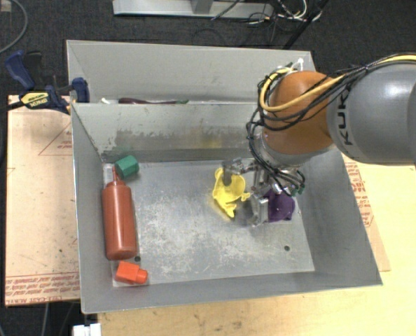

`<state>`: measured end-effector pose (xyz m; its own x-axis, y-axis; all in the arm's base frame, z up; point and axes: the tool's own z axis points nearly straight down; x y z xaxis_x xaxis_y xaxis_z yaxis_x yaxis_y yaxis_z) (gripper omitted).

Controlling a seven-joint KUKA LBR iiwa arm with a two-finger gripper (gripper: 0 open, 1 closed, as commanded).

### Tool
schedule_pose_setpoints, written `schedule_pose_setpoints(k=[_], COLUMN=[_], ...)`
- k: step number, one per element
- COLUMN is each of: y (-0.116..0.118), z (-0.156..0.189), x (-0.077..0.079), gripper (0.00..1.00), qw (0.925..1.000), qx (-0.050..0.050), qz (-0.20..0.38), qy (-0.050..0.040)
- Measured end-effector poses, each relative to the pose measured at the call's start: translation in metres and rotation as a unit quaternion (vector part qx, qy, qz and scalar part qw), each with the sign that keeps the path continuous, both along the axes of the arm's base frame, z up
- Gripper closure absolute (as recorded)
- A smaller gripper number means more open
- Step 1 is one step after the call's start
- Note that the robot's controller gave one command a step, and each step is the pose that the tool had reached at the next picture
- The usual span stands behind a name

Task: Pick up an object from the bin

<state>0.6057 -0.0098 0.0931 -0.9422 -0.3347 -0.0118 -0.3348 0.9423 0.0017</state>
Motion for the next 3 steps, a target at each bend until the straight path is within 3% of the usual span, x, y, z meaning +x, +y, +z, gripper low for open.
schedule_pose_setpoints(k=[1, 3], y=[-0.0149, -0.017], z=[-0.0165, -0.0161], x=[0.0135, 0.0185], gripper=[1.0, 1.0], qw=[0.9922, 0.9921], qx=[0.0, 0.0], qz=[0.125, 0.126], qy=[-0.0005, -0.0021])
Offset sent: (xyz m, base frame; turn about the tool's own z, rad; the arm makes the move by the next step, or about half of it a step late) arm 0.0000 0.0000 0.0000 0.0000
